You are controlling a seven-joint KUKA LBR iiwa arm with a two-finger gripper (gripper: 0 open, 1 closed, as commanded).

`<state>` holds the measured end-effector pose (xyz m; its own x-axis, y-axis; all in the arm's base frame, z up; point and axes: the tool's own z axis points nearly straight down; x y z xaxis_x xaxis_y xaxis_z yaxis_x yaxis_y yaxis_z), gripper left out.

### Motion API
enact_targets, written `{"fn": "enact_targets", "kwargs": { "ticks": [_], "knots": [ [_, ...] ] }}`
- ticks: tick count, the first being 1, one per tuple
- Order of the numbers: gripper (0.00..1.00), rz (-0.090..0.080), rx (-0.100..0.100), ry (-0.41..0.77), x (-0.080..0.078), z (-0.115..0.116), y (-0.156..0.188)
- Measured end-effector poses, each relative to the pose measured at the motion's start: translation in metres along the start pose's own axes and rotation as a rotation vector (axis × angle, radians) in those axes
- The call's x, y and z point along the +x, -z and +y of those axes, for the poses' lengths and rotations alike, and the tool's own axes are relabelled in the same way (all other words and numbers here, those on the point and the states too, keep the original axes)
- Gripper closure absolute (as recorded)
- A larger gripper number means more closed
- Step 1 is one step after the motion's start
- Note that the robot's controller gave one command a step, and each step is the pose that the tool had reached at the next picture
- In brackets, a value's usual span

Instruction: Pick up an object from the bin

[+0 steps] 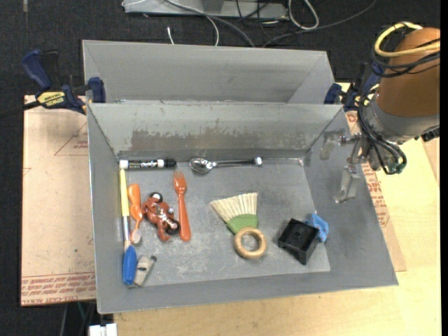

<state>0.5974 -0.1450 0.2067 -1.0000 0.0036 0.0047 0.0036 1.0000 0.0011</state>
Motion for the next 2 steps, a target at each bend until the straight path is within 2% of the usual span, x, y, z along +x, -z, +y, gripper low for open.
{"fn": "enact_targets", "kwargs": {
  "ticks": [1,2],
  "knots": [
    [0.00,-0.007,0.001,0.003,-0.002,0.001,0.004],
    [0.00,-0.010,0.003,0.304,0.031,0.000,-0.067]
  ]
}}
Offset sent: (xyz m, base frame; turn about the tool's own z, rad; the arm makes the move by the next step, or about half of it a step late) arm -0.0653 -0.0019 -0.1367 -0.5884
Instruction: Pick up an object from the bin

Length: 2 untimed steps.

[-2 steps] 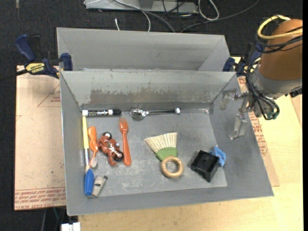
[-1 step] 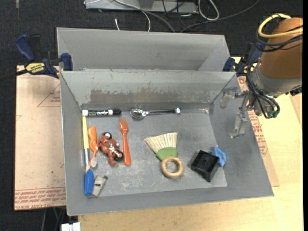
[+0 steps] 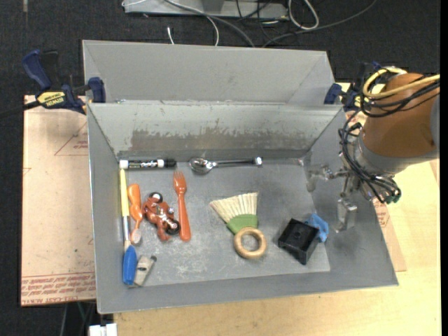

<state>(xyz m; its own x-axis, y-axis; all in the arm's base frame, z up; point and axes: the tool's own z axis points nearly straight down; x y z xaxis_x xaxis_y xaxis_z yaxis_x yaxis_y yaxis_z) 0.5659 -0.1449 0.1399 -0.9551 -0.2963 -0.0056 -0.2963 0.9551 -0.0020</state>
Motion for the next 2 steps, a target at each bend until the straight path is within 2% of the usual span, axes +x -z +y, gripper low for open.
{"fn": "enact_targets", "kwargs": {
  "ticks": [1,2],
  "knots": [
    [0.00,0.001,-0.001,0.099,0.035,0.023,0.019],
    [0.00,0.003,-0.005,0.409,0.056,0.024,-0.020]
  ]
}}
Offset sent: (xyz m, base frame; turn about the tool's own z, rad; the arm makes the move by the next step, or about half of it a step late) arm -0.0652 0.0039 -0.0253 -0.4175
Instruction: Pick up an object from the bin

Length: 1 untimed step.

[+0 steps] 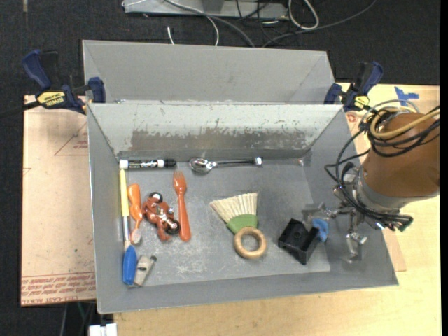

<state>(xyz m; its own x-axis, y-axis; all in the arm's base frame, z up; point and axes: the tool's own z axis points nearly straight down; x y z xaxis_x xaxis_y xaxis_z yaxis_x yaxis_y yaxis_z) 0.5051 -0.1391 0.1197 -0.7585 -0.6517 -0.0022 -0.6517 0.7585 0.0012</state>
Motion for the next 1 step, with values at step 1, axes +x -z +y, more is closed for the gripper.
{"fn": "enact_targets", "kwargs": {
  "ticks": [1],
  "knots": [
    [0.00,-0.011,0.008,0.055,-0.0104,0.0137,-0.0507]
  ]
}}
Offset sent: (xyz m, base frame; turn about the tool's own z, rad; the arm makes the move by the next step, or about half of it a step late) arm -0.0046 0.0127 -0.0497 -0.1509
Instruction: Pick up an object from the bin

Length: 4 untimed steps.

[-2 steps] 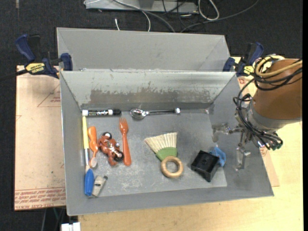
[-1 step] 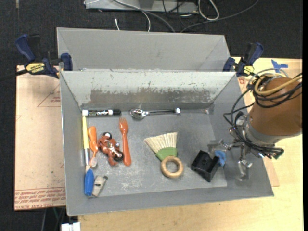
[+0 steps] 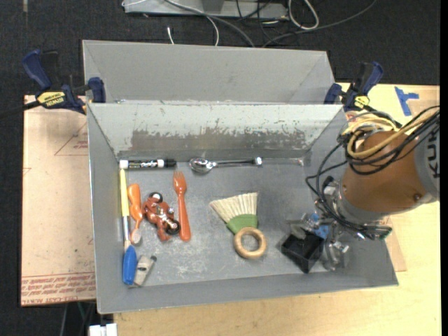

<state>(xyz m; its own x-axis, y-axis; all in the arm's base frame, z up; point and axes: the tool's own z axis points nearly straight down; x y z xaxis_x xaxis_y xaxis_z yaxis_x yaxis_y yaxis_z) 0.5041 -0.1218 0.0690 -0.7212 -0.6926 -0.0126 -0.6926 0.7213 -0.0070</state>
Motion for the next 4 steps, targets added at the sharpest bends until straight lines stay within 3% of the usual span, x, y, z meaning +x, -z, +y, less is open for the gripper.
{"fn": "enact_targets", "kwargs": {
  "ticks": [1,3,4],
  "knots": [
    [1.00,0.001,0.007,0.093,0.003,-0.004,0.005],
    [1.00,0.001,0.006,0.093,0.003,-0.004,0.008],
    [1.00,0.005,-0.003,0.092,0.003,-0.001,0.028]
  ]
}}
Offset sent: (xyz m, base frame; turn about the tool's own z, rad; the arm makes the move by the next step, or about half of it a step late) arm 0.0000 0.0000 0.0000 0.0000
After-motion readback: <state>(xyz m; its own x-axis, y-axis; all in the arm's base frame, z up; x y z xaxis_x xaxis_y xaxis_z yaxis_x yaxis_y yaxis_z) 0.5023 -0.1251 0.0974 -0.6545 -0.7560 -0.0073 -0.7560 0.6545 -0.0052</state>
